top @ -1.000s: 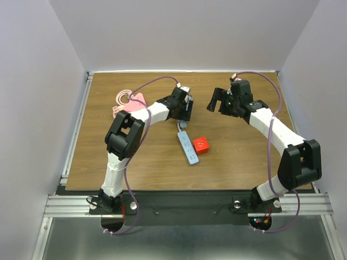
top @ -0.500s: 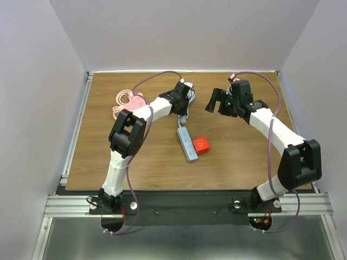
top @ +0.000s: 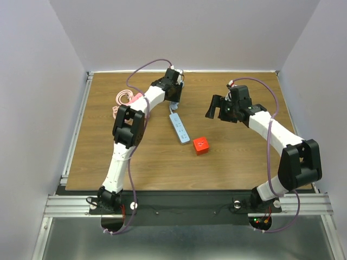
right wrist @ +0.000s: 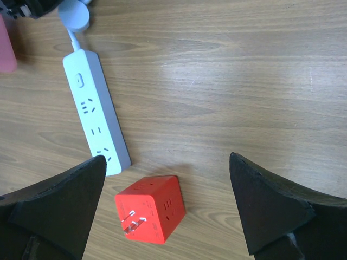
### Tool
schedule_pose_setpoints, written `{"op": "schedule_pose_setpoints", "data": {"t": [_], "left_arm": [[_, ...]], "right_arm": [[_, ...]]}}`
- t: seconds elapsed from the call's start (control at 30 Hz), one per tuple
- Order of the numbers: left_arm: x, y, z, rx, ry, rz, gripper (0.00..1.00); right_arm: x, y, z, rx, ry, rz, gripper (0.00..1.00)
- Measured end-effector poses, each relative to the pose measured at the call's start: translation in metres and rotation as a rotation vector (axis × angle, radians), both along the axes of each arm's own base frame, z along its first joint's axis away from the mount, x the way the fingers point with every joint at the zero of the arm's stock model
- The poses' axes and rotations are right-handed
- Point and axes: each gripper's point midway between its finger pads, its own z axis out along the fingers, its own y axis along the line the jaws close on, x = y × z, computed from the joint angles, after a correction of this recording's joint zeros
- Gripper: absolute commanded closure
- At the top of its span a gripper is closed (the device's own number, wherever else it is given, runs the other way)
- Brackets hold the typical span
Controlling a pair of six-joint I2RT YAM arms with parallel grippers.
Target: Insert the plug
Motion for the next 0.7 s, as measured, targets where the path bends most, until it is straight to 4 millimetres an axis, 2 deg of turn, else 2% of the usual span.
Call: {"op": "schedule_pose_setpoints", "data": {"t": [0.07, 0.1, 0.27, 0.33, 0.4, 0.5, 0.63, 0.7], "left_arm": [[0.004, 0.007, 0.001, 0.012, -0.009, 0.004, 0.17], [0.005, 0.008, 0.001, 0.014, -0.013, 0.005, 0.15], [0.005, 0.011, 0.004, 0.035, -0.021, 0.003, 0.11], [0.0, 0.011, 0.013, 0.036, -0.037, -0.011, 0.11], [-0.015, 0.014, 0.026, 0.036, -0.051, -0.029, 0.1], [-0.056, 0.019, 0.061, 0.017, -0.102, -0.086, 0.1], [-0.108, 0.001, 0.122, -0.107, -0.218, -0.225, 0.1], [-0.137, -0.013, 0.141, -0.159, -0.277, -0.311, 0.09]], "right_arm": [[0.0, 0.0, 0.0, 0.0, 0.0, 0.0, 0.01], [0.0, 0.0, 0.0, 0.0, 0.0, 0.0, 0.01], [0.0, 0.0, 0.0, -0.001, -0.001, 0.0, 0.0], [0.001, -0.001, 0.0, -0.007, -0.003, -0.002, 0.0], [0.002, -0.003, 0.0, -0.015, -0.007, -0.007, 0.0], [0.007, -0.007, 0.005, -0.026, -0.023, -0.022, 0.0], [0.022, -0.02, 0.023, -0.027, -0.071, -0.06, 0.0], [0.03, -0.032, 0.03, -0.026, -0.091, -0.088, 0.0]]}}
